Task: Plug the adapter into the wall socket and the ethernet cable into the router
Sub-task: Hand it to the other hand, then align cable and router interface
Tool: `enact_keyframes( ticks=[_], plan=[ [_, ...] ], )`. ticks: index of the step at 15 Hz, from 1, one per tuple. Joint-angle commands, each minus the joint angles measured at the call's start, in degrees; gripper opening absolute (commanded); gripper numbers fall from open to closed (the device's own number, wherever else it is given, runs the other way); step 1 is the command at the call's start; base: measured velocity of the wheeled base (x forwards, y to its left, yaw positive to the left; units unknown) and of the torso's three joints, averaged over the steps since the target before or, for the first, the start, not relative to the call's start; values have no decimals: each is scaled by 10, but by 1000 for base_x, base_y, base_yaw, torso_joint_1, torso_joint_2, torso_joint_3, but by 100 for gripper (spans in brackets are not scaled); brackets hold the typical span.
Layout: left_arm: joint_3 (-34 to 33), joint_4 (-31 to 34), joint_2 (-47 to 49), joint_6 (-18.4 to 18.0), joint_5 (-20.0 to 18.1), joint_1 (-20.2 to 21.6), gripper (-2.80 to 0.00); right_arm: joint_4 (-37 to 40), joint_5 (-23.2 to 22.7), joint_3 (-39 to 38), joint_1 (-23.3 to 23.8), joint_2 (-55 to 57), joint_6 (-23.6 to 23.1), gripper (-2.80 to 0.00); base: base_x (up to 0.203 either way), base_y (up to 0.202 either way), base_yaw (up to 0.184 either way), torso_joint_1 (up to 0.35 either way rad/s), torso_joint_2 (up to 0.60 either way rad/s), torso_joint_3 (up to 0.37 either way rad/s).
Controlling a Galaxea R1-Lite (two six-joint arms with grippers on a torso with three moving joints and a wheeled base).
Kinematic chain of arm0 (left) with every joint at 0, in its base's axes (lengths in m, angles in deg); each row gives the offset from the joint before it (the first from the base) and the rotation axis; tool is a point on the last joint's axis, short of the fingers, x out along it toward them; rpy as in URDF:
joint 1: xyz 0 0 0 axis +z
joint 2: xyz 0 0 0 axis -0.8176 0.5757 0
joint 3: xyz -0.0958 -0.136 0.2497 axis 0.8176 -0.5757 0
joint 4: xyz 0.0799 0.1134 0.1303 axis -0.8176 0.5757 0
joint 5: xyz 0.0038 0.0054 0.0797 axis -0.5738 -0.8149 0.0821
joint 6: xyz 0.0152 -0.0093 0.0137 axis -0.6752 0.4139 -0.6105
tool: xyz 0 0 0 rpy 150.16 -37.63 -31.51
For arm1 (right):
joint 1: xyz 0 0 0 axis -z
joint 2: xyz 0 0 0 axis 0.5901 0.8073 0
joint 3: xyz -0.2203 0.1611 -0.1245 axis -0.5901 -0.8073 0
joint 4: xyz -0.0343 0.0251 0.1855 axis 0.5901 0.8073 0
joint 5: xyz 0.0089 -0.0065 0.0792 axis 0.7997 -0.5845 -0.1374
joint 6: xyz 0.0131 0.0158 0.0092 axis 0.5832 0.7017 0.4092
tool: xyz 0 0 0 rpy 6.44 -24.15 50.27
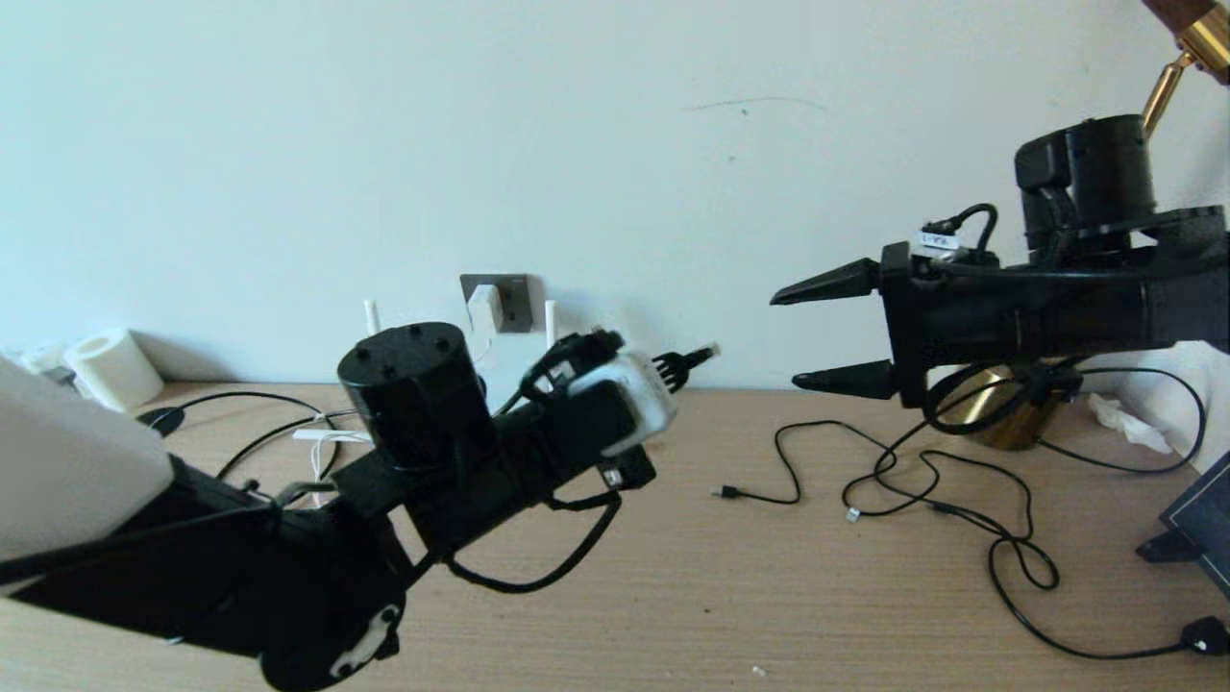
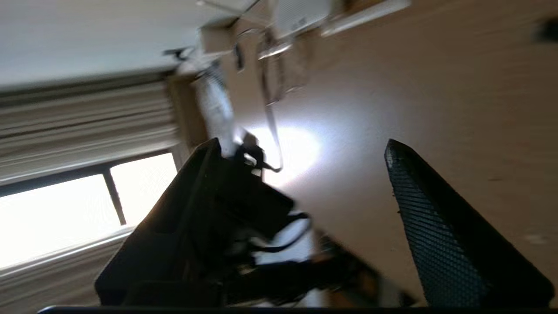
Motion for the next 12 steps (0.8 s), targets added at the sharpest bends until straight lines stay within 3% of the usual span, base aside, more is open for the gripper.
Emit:
enact_keyframes(
  ticks=[1,2,4,5,7,9,12],
  plan=[
    [-25,-4,-20,126,26,16,-280,1,67,-48,-11,-67,-49,0,0,0,0,0,0,0],
    [-32,-3,-24,203,63,20,-280,1,126,-97,-31,-104,-101,0,0,0,0,0,0,0],
    [-45,5,-40,309,139,24,-280,-3,242,-190,-83,-189,-221,0,0,0,0,0,0,0],
    [-62,10,-54,331,161,26,-280,-13,296,-237,-108,-245,-282,-280,0,0,0,0,0,0],
    [-112,27,-84,374,191,27,-280,-30,372,-308,-142,-355,-375,-280,0,0,0,0,0,0],
    [-174,61,-128,423,227,27,-280,-22,412,-357,-157,-468,-432,-280,0,0,0,0,0,0],
    [-228,161,-157,540,310,29,-280,36,465,-423,-163,-633,-512,-280,0,0,0,0,0,0]
  ],
)
